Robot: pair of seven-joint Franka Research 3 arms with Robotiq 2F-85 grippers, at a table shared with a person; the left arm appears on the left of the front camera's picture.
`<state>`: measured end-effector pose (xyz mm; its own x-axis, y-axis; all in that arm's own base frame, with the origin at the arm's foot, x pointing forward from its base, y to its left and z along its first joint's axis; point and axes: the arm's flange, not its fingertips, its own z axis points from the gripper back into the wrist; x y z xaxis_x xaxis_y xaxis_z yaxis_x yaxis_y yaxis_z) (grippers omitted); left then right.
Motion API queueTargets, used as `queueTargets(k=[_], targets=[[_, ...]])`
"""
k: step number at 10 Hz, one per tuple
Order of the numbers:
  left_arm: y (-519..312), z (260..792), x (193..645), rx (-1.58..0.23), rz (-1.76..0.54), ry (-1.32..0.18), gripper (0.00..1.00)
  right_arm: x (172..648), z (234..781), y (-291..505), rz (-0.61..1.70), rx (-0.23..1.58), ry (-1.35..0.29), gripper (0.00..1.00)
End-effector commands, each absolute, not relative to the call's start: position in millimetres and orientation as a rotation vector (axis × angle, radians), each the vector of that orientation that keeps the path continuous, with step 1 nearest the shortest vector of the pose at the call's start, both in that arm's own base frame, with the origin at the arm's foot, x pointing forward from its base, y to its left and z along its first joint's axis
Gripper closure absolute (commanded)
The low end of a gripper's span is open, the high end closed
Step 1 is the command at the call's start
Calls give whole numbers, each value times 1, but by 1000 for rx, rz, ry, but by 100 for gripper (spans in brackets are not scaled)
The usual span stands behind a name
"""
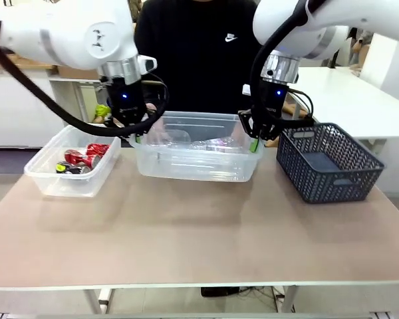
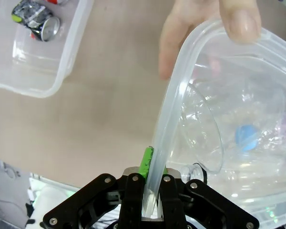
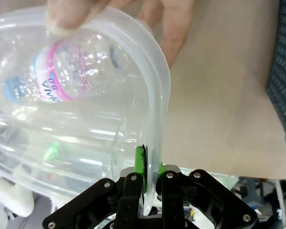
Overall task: Sort the waste into each basket.
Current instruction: Offer the picked Organizing box to the human, then release the Organizing box you were holding.
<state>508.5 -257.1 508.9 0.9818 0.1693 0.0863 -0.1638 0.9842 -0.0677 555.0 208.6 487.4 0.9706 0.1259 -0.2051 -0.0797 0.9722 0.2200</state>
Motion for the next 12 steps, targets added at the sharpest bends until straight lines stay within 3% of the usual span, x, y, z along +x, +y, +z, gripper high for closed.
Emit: queueTargets(k=[1, 12], targets=[[-279, 507, 524, -83, 169, -80, 96, 545, 506, 228, 135, 265, 251, 95], [-260, 500, 522, -51, 165, -58, 96, 561, 485, 202, 94, 201, 223, 95]])
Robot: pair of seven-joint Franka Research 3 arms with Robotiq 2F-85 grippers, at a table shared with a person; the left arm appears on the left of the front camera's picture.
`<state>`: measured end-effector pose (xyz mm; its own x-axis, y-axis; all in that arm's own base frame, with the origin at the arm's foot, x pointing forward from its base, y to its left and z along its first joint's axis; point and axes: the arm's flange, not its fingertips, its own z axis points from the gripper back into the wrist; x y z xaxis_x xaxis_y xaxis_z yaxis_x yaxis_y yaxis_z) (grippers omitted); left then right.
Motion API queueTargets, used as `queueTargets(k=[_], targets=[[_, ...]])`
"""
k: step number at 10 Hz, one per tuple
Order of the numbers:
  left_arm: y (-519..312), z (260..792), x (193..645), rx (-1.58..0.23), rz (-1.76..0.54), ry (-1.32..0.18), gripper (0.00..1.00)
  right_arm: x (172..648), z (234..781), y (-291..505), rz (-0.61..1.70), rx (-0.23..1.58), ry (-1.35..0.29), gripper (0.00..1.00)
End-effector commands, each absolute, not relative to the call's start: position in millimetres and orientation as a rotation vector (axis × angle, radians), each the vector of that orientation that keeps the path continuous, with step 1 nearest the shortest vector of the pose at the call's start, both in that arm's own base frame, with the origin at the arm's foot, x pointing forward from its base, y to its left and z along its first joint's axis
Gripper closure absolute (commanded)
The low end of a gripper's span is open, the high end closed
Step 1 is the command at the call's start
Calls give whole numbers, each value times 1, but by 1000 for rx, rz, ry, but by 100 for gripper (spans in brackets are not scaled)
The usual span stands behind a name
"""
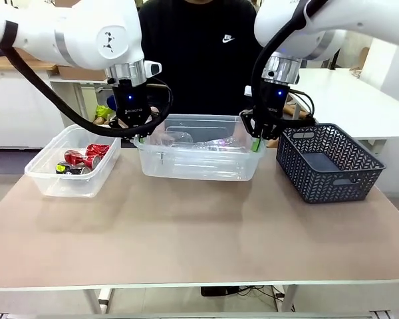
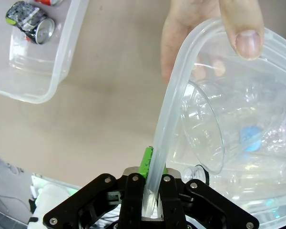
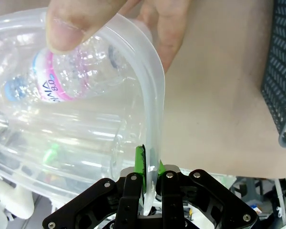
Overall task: Sort the waste into each basket.
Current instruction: Release the Organizing box you were holding.
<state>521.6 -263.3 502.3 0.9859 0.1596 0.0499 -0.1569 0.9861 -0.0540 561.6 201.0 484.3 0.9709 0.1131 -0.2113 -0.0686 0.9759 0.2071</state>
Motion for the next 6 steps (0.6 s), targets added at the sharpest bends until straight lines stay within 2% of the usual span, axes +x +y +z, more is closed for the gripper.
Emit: queueTargets(k=[1, 2, 3, 4, 5, 6], targets=[[-263, 502, 522, -50, 160, -54, 96, 560, 492, 177, 25, 241, 155, 92], [-270, 508, 522, -76, 106, -79, 38, 555, 500, 163, 8, 279, 86, 37], [-274, 514, 519, -77, 96, -98, 38, 550, 508, 152, -24, 306, 25, 35], [-273, 518, 514, -80, 103, -117, 0, 545, 517, 143, -26, 333, -38, 0], [-271, 523, 509, -83, 113, -142, 34, 542, 523, 138, -6, 379, -80, 0], [-268, 529, 503, -106, 136, -191, 0, 538, 528, 134, 32, 434, -106, 0]])
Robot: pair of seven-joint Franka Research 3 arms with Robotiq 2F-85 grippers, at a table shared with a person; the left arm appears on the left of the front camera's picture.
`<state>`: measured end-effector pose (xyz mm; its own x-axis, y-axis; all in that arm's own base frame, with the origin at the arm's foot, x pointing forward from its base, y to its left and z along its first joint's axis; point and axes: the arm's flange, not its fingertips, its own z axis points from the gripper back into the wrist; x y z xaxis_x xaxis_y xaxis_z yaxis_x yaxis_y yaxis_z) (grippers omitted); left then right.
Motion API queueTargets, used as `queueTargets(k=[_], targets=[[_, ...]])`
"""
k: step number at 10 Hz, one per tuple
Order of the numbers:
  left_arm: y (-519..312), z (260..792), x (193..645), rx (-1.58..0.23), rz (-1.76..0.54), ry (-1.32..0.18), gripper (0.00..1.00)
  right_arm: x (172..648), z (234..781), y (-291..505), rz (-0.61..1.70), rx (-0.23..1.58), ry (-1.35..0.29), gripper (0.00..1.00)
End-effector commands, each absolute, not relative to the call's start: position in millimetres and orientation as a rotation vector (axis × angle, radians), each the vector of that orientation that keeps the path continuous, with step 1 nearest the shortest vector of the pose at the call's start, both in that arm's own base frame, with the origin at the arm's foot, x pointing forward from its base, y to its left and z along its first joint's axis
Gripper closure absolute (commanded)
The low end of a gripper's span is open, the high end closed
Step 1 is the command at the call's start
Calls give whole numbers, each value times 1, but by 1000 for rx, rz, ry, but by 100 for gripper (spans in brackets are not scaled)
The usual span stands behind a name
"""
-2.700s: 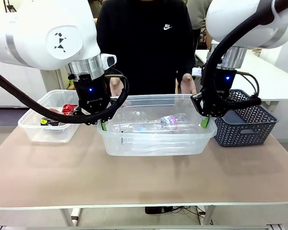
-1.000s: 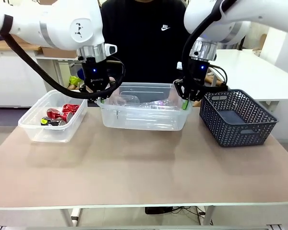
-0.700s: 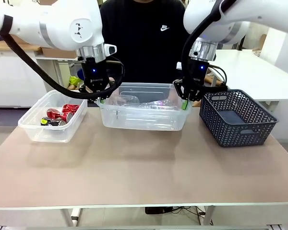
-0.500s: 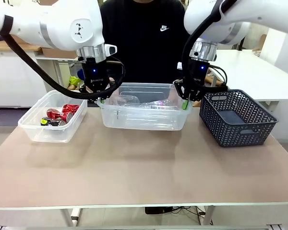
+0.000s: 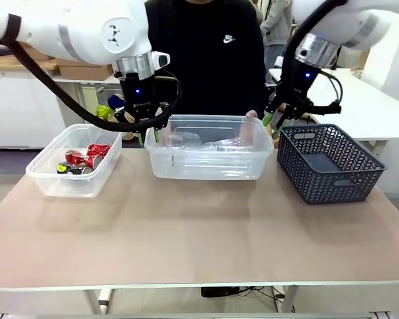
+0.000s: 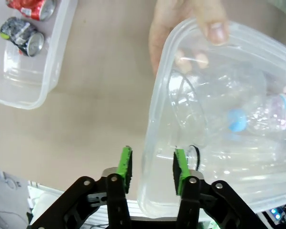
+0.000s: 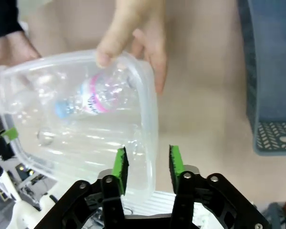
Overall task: Sort the waste into each basket.
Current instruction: Release the Organizing box you were holding.
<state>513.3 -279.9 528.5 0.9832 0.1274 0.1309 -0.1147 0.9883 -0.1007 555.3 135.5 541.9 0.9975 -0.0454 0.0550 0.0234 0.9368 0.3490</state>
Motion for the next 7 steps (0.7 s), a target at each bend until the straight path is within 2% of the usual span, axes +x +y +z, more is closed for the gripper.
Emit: queueTargets(k=[1, 3, 7], targets=[[-263, 537, 498, -136, 157, -241, 0, 536, 530, 132, 32, 439, -115, 16], [-255, 547, 484, -212, 154, -354, 0, 527, 535, 126, 55, 495, -121, 0], [-233, 544, 476, -354, 79, -288, 0, 529, 525, 140, 28, 408, -93, 0]])
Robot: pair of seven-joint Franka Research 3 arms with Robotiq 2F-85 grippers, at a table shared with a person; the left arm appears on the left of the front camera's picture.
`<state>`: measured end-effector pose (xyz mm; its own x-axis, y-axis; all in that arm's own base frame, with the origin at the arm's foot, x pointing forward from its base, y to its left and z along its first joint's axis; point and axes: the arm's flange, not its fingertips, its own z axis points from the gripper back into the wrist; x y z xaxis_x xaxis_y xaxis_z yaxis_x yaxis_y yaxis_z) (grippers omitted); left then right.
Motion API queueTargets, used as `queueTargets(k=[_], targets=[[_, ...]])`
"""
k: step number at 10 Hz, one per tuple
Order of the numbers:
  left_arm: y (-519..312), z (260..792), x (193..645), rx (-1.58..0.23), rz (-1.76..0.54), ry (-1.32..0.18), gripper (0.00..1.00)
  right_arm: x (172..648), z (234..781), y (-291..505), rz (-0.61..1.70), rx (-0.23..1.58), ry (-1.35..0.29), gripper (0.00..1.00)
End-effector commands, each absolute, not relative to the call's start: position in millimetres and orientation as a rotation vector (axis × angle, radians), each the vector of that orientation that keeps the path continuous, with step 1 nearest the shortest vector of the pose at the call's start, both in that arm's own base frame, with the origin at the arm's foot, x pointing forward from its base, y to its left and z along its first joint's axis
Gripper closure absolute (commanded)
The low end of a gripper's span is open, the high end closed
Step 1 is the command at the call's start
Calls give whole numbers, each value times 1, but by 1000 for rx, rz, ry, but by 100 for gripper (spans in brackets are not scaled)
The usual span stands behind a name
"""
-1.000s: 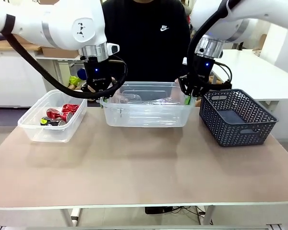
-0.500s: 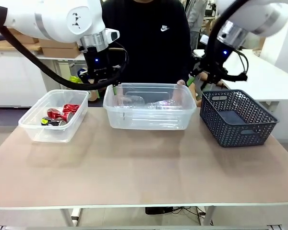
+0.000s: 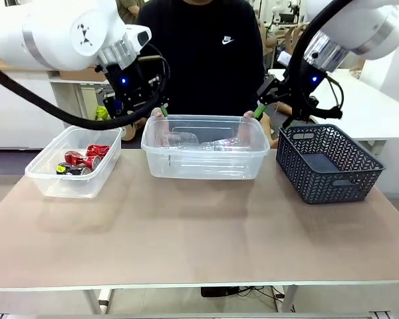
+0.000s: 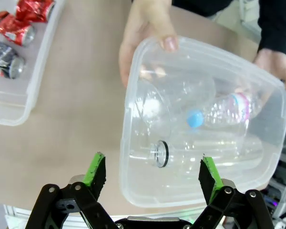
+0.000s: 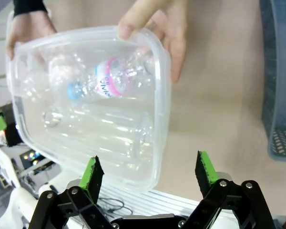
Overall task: Sort the waste into each basket.
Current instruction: Release the Organizing box you were holding.
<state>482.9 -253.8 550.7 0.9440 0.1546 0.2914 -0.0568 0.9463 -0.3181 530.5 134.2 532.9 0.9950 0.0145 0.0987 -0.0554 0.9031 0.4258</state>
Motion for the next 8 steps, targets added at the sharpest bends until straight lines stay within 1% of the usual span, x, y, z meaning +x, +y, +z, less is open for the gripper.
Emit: queueTargets(k=[1, 2, 7, 8], targets=[[-231, 539, 481, -308, 111, -200, 0, 537, 510, 158, -26, 250, -7, 0], [-254, 551, 483, -312, 110, -319, 0, 530, 533, 134, 36, 443, -94, 0], [-254, 551, 483, -312, 110, -319, 0, 530, 533, 134, 36, 443, -94, 0], [-253, 550, 483, -325, 99, -302, 0, 532, 534, 137, 15, 414, -90, 0]])
